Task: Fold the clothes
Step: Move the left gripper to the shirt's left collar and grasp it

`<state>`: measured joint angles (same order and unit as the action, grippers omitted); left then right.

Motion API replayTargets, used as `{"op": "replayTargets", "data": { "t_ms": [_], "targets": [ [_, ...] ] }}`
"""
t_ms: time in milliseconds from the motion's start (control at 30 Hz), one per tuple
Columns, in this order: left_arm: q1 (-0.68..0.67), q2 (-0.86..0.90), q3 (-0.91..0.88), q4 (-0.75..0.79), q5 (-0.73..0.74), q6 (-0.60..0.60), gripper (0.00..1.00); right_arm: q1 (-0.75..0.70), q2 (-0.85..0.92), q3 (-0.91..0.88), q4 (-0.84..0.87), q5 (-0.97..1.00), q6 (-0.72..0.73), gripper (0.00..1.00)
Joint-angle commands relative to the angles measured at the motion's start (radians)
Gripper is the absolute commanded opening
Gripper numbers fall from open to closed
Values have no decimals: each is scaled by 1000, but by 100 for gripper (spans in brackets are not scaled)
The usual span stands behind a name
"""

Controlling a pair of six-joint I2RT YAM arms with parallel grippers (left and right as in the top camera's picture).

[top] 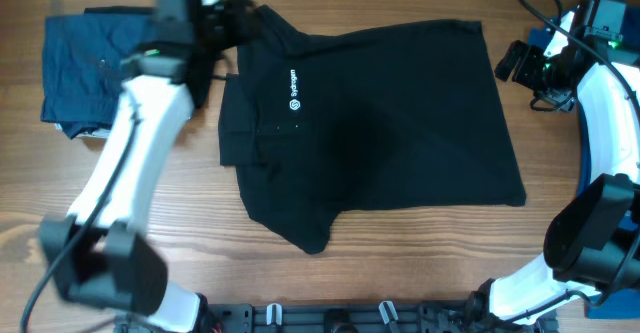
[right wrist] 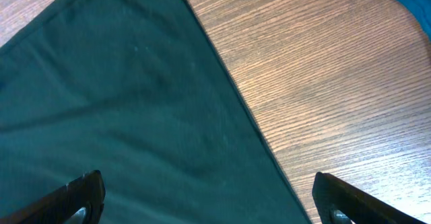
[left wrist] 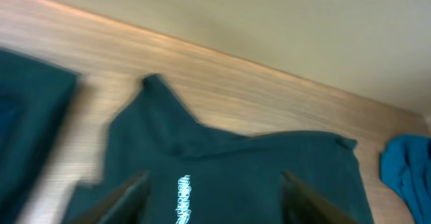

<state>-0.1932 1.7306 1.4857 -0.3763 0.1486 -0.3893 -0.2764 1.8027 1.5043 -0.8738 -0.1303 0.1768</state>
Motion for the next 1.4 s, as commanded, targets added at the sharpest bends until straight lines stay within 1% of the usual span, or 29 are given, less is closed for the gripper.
{"op": "replayTargets", "data": {
  "t_ms": [0, 67, 167, 333, 400, 500, 567, 833, 1000, 1167, 1200, 1267, 1367],
  "targets": [
    [-80, 143, 6, 129, 22, 11, 66, -2, -7, 8, 3, 6, -18, 100],
    [-106, 203, 6, 200, -5, 12, 67, -2, -7, 8, 3, 5, -17, 100],
    [-137, 296, 6, 296, -85, 13, 67, -2, -7, 8, 3, 6, -17, 100],
    [-149, 396, 6, 385, -151, 21, 67, -2, -7, 8, 3, 6, -17, 100],
    [-142, 423, 6, 388, -177, 23, 65, -2, -7, 8, 3, 6, -17, 100],
    [-127, 455, 6, 389, -176, 19, 65, -2, -7, 8, 3, 6, -18, 99],
    [-117, 477, 6, 389, -176, 19, 63, -2, -7, 8, 3, 6, -18, 100],
    [-103, 501, 6, 373, -176, 18, 61, -2, -7, 8, 3, 6, -18, 100],
    [-104, 524, 6, 371, -117, 15, 60, -2, -7, 8, 3, 6, -17, 100],
    [-103, 540, 6, 386, -112, 16, 59, -2, -7, 8, 3, 6, -18, 100],
    [-103, 540, 6, 387, -112, 16, 55, -2, -7, 8, 3, 6, -17, 100],
    [-103, 540, 6, 389, -112, 16, 51, -2, -7, 8, 3, 6, -17, 100],
    [-103, 540, 6, 389, -112, 16, 50, -2, -7, 8, 3, 6, -18, 100]
  ]
}}
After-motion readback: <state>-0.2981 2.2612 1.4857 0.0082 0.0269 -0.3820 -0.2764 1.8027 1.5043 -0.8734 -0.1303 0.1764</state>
